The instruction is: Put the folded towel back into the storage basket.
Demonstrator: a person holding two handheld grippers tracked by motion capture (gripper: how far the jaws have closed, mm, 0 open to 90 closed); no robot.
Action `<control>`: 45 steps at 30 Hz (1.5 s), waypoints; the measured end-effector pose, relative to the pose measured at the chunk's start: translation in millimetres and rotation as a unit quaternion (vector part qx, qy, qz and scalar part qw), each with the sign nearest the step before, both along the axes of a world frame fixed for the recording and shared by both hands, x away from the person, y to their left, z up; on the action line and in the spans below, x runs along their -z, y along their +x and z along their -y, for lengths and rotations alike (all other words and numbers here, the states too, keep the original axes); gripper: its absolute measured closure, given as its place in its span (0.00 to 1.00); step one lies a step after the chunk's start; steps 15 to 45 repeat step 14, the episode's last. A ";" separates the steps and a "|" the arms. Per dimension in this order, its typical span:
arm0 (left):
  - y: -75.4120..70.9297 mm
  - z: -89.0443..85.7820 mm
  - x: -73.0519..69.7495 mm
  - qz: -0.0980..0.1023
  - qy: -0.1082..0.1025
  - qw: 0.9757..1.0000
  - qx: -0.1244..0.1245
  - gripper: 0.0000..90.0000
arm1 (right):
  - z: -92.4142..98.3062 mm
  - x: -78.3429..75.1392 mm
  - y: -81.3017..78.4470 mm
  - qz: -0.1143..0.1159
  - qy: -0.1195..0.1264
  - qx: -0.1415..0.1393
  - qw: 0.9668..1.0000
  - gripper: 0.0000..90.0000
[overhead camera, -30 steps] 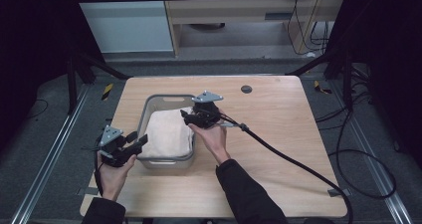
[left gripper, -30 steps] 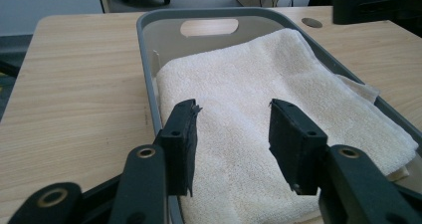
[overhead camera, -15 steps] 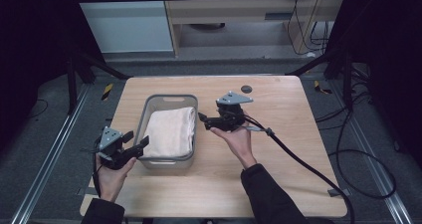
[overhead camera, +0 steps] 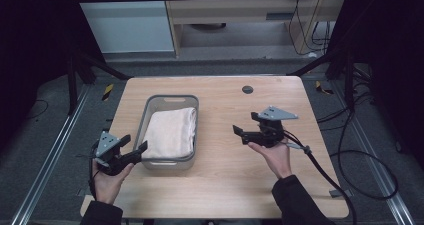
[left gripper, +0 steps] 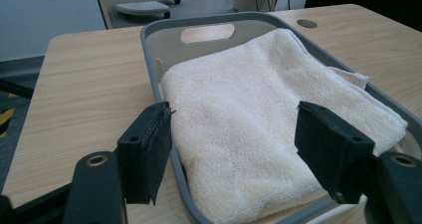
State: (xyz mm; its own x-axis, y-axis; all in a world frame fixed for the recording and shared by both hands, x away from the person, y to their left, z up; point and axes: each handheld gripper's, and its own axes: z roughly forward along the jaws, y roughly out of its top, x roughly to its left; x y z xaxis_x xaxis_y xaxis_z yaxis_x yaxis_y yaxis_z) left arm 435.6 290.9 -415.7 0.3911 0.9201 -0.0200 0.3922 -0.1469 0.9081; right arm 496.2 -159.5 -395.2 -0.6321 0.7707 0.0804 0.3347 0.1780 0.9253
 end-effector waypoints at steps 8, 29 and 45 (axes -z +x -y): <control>-7.1 -18.6 4.0 0.009 -0.014 0.999 -0.030 0.44 | 60.0 30.3 -23.8 -0.019 0.010 0.037 0.999 0.24; -12.3 -33.7 11.5 0.002 -0.012 0.998 -0.056 0.54 | 97.0 50.0 -39.4 -0.041 0.006 0.067 0.997 0.32; -12.3 -33.7 11.5 0.002 -0.012 0.998 -0.056 0.54 | 97.0 50.0 -39.4 -0.041 0.006 0.067 0.997 0.32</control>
